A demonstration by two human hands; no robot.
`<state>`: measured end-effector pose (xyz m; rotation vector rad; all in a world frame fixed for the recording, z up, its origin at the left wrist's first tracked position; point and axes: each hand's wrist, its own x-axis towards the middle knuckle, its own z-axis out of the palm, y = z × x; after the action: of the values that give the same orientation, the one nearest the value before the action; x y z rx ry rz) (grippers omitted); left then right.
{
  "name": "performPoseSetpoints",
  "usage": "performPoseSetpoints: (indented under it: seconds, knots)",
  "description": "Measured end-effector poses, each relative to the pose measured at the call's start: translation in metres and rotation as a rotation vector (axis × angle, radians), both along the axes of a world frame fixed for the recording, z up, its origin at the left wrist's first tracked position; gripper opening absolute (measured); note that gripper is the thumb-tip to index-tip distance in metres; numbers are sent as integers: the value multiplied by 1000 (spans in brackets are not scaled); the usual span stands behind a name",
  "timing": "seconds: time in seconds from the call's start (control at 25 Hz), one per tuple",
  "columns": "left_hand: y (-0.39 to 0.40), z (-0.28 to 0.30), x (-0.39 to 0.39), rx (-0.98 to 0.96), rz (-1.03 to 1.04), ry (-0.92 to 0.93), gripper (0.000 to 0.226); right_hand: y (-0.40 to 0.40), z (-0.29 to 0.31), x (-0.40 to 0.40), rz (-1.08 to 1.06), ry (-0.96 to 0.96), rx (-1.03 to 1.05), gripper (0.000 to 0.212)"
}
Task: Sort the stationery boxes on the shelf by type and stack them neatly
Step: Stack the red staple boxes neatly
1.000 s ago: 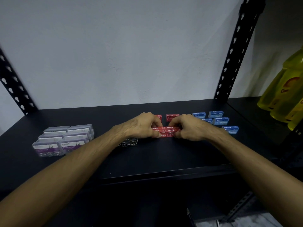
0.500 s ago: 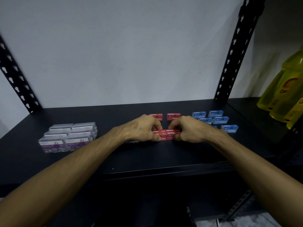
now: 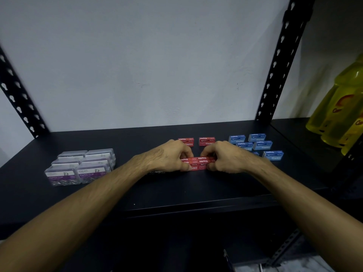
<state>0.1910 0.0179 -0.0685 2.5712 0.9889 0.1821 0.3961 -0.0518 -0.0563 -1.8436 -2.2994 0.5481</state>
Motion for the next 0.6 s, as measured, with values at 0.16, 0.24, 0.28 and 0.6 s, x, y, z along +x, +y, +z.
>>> performPoseSetpoints:
  seconds: [0.16, 0.24, 0.28, 0.6]
  knots:
    - [-4, 5, -2, 13, 10, 22, 43, -2, 2, 2, -1, 16, -6, 36]
    - [-1, 15, -5, 54, 57, -38, 53, 0, 7, 8, -34, 54, 17, 39]
    - [4, 21, -6, 77, 84, -83, 53, 3, 9, 12, -57, 83, 41, 39]
    - [50, 23, 16, 118, 175, -39, 41, 51, 8, 18, -170, -129, 246, 43]
